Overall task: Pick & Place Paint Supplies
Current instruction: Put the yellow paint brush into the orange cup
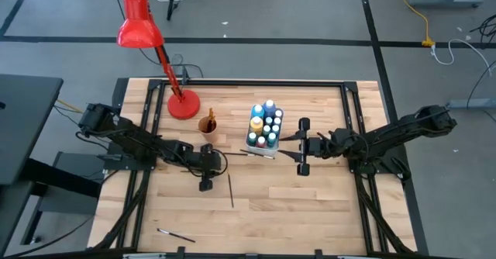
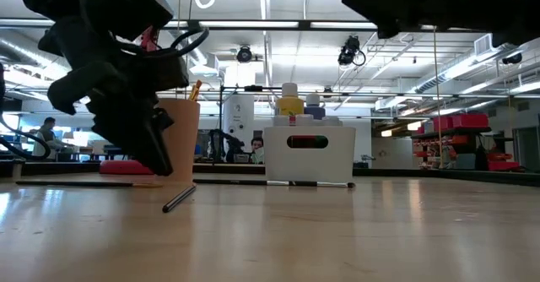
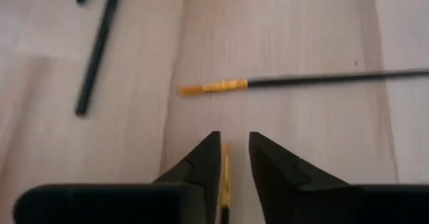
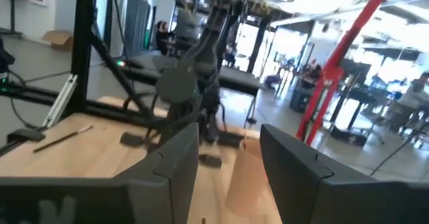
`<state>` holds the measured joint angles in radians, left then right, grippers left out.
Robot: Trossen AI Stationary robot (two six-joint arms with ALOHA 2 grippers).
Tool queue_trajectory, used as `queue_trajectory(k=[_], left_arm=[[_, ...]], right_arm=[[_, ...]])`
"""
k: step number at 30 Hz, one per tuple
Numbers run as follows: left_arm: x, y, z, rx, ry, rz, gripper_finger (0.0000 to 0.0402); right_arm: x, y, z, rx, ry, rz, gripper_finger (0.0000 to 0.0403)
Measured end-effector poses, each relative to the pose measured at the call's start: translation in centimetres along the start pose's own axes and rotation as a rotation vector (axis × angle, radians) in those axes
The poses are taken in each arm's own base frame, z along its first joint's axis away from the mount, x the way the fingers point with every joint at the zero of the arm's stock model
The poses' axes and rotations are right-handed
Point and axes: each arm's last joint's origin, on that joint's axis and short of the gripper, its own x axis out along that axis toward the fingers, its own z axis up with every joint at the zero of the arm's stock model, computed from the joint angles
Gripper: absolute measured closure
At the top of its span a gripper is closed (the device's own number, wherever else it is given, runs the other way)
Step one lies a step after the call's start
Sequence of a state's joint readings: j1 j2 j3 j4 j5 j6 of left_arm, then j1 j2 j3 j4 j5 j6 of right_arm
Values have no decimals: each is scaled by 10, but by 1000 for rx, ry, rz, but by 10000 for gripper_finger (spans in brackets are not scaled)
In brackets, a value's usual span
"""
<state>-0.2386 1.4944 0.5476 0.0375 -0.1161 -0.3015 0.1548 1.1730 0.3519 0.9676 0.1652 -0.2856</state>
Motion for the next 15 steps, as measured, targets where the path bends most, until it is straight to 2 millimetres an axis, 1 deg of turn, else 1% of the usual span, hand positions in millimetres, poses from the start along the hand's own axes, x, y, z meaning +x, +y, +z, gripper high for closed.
queue_trajectory(k=[5, 8, 11, 15], left_arm=[[0, 2, 4, 7, -30, -18, 277], [0, 2, 3, 10, -19, -14, 261], [0, 2, 4, 13, -22, -15, 254], [0, 2, 4, 16, -23, -13, 255]], right_arm=[[6, 7, -16, 74, 63, 67, 238], [9, 8, -25, 68, 105, 25, 238], [12, 10, -32, 65, 131, -1, 238], [13, 11, -36, 62, 140, 3, 238]])
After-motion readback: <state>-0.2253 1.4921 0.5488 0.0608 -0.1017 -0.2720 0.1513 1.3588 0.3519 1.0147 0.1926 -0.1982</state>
